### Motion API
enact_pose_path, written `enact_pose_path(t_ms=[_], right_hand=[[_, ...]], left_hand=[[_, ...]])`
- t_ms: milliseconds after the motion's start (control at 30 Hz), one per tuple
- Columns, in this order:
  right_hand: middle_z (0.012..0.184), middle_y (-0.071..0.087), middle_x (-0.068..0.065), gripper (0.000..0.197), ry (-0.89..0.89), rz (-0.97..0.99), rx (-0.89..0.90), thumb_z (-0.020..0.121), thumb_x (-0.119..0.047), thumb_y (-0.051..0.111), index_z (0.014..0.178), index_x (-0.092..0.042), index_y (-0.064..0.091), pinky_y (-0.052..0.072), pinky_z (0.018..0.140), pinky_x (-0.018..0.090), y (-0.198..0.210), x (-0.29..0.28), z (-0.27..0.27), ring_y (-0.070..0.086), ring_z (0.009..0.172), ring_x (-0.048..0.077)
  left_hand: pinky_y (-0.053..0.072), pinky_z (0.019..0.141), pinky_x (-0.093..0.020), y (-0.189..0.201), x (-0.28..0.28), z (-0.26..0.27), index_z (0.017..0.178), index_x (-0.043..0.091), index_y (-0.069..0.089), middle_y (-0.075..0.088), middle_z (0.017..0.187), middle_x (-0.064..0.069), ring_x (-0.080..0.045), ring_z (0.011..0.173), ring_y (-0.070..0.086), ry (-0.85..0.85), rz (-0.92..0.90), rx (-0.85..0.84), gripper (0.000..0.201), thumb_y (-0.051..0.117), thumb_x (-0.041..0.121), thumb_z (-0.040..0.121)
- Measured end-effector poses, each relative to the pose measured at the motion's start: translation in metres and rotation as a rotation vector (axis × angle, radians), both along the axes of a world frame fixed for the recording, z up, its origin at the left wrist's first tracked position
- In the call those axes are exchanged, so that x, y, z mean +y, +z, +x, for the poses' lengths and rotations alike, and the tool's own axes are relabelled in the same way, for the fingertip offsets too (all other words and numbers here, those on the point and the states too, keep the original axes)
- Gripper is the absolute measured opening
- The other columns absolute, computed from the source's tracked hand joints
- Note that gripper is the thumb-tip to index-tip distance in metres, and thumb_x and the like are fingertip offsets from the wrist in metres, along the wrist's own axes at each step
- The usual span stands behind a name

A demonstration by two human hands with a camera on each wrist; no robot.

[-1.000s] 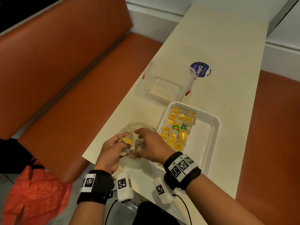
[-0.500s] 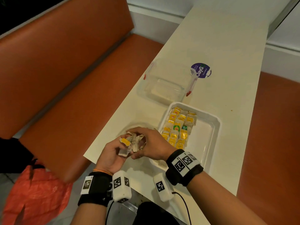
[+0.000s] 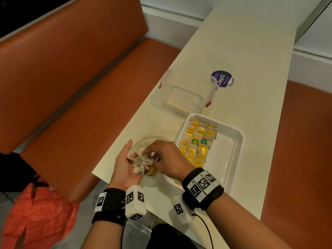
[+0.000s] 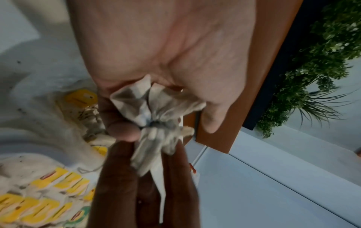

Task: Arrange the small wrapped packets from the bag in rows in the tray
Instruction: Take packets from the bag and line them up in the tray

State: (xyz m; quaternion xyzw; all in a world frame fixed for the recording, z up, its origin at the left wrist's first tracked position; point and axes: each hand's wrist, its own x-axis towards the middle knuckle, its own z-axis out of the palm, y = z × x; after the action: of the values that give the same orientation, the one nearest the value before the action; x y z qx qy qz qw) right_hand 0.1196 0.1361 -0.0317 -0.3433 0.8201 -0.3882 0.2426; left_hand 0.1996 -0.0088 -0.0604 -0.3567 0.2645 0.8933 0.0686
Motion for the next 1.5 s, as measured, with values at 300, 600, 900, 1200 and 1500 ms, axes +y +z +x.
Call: enact_pose_path(t_ms=[300, 600, 900, 1200, 1500], right_hand=[[0.11, 0.069, -0.009, 0.051, -0.11, -0.14, -0.134, 0.078, -0.001, 0.076, 0.125, -0.022, 0.075, 0.054, 0.073, 0.015, 0.016, 0.009, 0.003, 0.067, 0.08, 0.006], [0.103, 0.078, 0.013, 0.038, -0.408, -0.414, -0.828, 0.079, 0.005, 0.084, 0.114, -0.008, 0.078, 0.061, 0.086, 0.033, 0.012, 0.044, -0.008, 0.074, 0.093, 0.022], [0.079, 0.073, 0.001, 0.038, -0.571, -0.502, -1.004, 0.084, 0.007, 0.077, 0.119, -0.006, 0.072, 0.061, 0.084, 0.028, 0.009, 0.082, -0.007, 0.073, 0.085, 0.019], [0.092, 0.079, 0.005, 0.019, -0.551, -0.334, -0.591, 0.083, 0.001, 0.081, 0.095, -0.013, 0.081, 0.064, 0.081, 0.037, 0.023, 0.119, 0.005, 0.075, 0.085, 0.024], [0.118, 0.072, -0.011, 0.026, -0.331, -0.308, 0.237, 0.083, -0.001, 0.082, 0.095, -0.023, 0.085, 0.055, 0.093, 0.024, 0.013, 0.139, 0.018, 0.067, 0.109, 0.004]], left_hand=[[0.042, 0.042, -0.02, -0.003, 0.01, 0.001, 0.1, 0.012, 0.07, 0.067, 0.084, -0.006, -0.015, 0.057, 0.059, 0.165, 0.055, -0.027, 0.014, 0.062, 0.021, 0.093], [0.036, 0.035, -0.017, 0.007, 0.008, 0.005, 0.096, 0.01, 0.065, 0.062, 0.082, -0.007, -0.012, 0.059, 0.055, -0.018, -0.127, -0.019, 0.027, 0.07, 0.036, 0.094], [0.033, 0.042, -0.022, 0.029, 0.053, 0.008, 0.117, 0.009, 0.075, 0.07, 0.088, -0.008, -0.014, 0.064, 0.056, -0.34, -0.551, 0.023, 0.039, 0.081, 0.031, 0.086], [0.034, 0.043, -0.024, 0.028, 0.08, 0.006, 0.115, 0.014, 0.077, 0.073, 0.084, -0.005, -0.014, 0.062, 0.054, -0.35, -0.625, 0.018, 0.029, 0.08, 0.028, 0.089], [0.029, 0.04, -0.019, 0.036, 0.099, 0.003, 0.112, 0.011, 0.074, 0.065, 0.086, -0.004, -0.013, 0.062, 0.054, -0.381, -0.318, 0.025, 0.043, 0.082, 0.041, 0.082]])
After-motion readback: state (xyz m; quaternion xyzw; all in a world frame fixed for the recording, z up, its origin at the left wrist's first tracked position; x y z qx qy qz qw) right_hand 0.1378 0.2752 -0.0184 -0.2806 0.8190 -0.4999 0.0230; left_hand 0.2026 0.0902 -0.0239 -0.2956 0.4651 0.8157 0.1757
